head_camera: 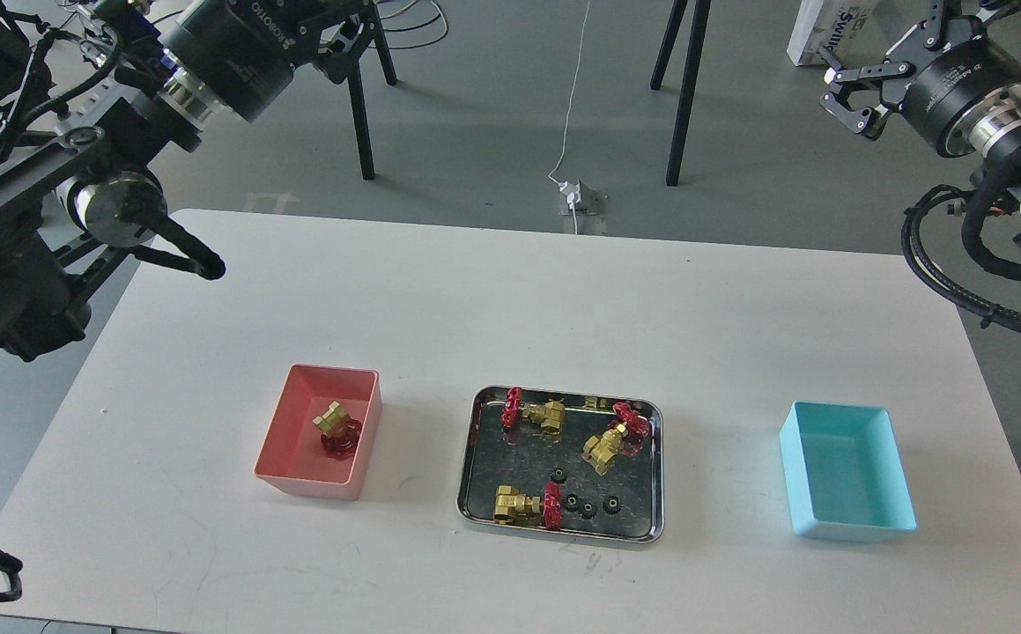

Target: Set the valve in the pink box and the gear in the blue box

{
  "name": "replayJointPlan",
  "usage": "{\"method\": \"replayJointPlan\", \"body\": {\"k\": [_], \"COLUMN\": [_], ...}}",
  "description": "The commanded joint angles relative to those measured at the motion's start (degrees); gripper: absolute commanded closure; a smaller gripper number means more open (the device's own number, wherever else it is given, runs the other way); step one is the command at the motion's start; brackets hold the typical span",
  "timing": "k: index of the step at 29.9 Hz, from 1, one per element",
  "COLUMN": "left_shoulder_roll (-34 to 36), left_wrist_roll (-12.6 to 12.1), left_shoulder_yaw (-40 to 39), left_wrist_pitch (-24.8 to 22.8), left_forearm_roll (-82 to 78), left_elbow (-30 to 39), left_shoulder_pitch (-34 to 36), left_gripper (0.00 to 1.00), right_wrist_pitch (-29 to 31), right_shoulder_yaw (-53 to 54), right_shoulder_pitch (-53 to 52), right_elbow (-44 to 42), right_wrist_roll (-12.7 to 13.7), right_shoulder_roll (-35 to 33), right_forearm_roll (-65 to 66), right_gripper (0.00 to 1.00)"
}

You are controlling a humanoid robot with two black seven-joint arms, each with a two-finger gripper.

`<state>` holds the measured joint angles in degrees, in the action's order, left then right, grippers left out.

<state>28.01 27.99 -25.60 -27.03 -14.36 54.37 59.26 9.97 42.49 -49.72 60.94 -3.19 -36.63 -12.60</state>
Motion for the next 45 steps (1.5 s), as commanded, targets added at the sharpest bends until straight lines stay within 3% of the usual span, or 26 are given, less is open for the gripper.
{"method": "replayJointPlan", "body": {"k": [1, 6, 11, 15, 19, 25, 30, 34, 38, 45], "left_shoulder_roll": [-2.3, -2.7, -3.7, -5.2, -5.5, -5.3, -5.4, -6.6, -8.3, -9.0], "left_wrist_roll": [0.0, 0.0, 0.0, 0.0, 0.0, 0.0, 0.0, 0.0, 0.0, 0.0], "left_shoulder_yaw": [-0.1, -0.2, -0.7, -1.6, -3.7, -4.1, -4.2, -4.3, -5.9, -6.3], "left_wrist_pitch": [-0.1, 0.0, -0.1, 0.0, 0.0, 0.2, 0.6, 0.7, 0.8, 0.8], "left_forearm_roll": [0.1, 0.3, 0.3, 0.4, 0.4, 0.3, 0.3, 0.4, 0.4, 0.4], "left_elbow": [-2.2, -1.7, -1.2, -1.1, -0.4, 0.9, 0.9, 0.9, 0.9, 0.9], "left_shoulder_pitch": [-0.5, -1.0, -1.9, -1.9, -2.4, -4.2, -4.3, -4.8, -5.9, -6.1], "left_gripper": [0.33, 0.30, 0.28, 0.25, 0.24, 0.20, 0.19, 0.18, 0.18, 0.16], "right_wrist_pitch": [3.3, 3.4, 4.7, 12.4, 18.0, 18.0, 18.0, 18.0, 18.0, 18.0], "right_shoulder_yaw": [-0.7, -6.1, -29.2, -46.1, -54.9, -71.5, -74.2, -76.7, -79.3, -79.8], "right_shoulder_pitch": [2.3, 0.7, -15.6, -29.5, -35.7, -46.9, -47.8, -45.1, -44.7, -41.7], "right_elbow": [3.1, 6.6, 6.8, 7.8, 15.8, 27.6, 30.3, 29.9, 29.8, 21.7], "right_wrist_roll": [-0.8, -1.9, -1.6, -1.5, -0.2, 0.6, 0.7, 0.6, 0.4, 0.5], "right_shoulder_roll": [-0.3, -3.8, -6.4, -5.6, -2.9, 0.2, 2.7, 8.4, 12.3, 23.8], "right_forearm_roll": [0.7, 16.1, 35.3, 39.5, 49.2, 68.3, 80.9, 87.6, 88.2, 89.8], "right_gripper": [0.01, 0.01, 0.01, 0.01, 0.01, 0.01, 0.04, 0.20, 0.31, 0.33]}}
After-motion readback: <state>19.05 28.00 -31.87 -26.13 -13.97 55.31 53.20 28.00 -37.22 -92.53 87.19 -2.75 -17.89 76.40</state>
